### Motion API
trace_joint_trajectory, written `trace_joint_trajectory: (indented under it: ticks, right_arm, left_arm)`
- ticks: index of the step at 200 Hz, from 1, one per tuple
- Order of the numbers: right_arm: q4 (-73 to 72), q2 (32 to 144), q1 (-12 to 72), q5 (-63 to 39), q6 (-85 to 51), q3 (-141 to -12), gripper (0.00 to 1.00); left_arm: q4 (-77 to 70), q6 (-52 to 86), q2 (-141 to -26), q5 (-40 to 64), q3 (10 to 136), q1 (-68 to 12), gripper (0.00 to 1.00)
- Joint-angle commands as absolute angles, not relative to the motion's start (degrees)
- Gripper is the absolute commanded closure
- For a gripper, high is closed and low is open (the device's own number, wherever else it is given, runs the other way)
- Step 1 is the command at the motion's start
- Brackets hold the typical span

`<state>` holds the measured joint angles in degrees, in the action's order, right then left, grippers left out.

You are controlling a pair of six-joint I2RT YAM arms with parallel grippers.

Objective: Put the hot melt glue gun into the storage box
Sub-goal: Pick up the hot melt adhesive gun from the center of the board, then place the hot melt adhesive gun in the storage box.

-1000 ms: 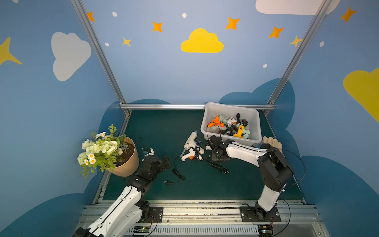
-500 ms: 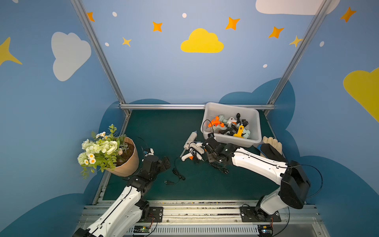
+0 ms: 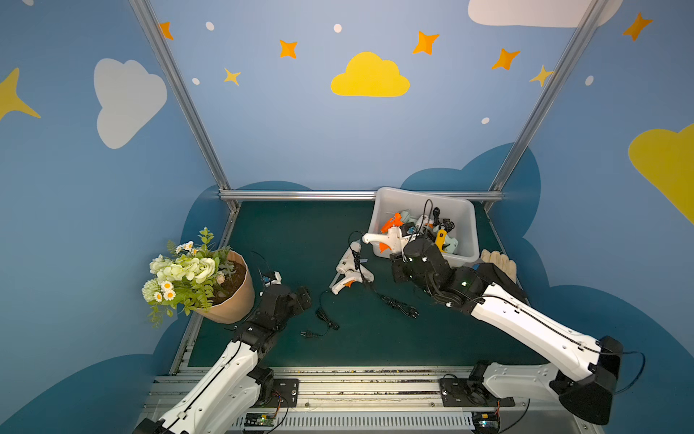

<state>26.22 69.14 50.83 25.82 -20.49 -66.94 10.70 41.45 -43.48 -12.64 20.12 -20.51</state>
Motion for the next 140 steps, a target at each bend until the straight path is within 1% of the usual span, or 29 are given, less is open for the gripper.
trace_joint_trajectory:
  ticks: [1,33,69,107,140]
  right_arm:
    - [21.5,66.2,48.1,24.7,-19.6,-67.9,1.00]
    - [19.9,64.5,43.4,21.9,-19.3,-69.7,1.00]
    - [21.0,66.1,36.6,22.6,-18.4,-74.8,1.00]
    - [22.7,71.1,27.3,21.3,-19.8,-80.8,1.00]
    - [24.0,78.6,18.9,15.8,-22.5,-86.2,1.00]
  left_arm:
    - [11.1,41.6,-43.3,-13.0,20.6,-20.2,0.00]
    - [10.9,41.7,-43.7,-12.8,20.7,-20.2,0.00]
    - [10.7,41.6,-43.8,-12.7,20.7,-20.2,0.00]
    - [10.6,41.3,-43.9,-12.9,20.7,-20.2,0.00]
    - [10.3,41.0,-43.9,-12.6,21.0,-20.3,0.00]
